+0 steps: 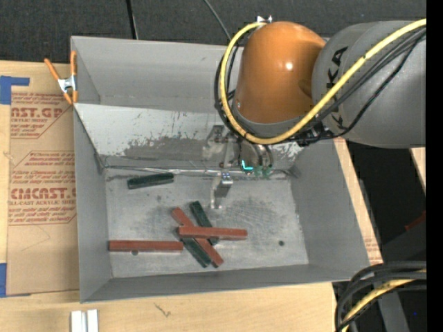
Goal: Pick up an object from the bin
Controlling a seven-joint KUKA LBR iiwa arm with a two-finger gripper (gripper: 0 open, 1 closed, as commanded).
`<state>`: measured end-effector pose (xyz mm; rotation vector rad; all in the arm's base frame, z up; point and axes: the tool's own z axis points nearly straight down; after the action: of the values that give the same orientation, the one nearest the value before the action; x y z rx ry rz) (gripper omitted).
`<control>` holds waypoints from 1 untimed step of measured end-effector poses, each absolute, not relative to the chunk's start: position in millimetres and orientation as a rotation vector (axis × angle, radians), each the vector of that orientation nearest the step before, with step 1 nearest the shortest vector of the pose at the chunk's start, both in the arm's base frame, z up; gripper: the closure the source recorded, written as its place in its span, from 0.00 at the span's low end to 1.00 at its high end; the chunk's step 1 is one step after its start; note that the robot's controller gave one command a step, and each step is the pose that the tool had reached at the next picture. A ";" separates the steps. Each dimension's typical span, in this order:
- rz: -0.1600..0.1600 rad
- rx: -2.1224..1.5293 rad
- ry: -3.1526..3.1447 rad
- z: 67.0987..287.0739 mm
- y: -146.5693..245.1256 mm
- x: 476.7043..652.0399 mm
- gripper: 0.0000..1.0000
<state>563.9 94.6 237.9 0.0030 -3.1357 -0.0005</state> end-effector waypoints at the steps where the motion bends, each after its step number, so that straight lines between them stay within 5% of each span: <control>1: -0.002 0.001 -3.143 242.3 94.1 565.4 0.00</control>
Offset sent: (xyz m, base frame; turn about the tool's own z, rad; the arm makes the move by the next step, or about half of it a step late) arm -0.0352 -0.0313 -0.1228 0.2109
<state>565.4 94.1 242.3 0.0010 -3.1434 -0.0021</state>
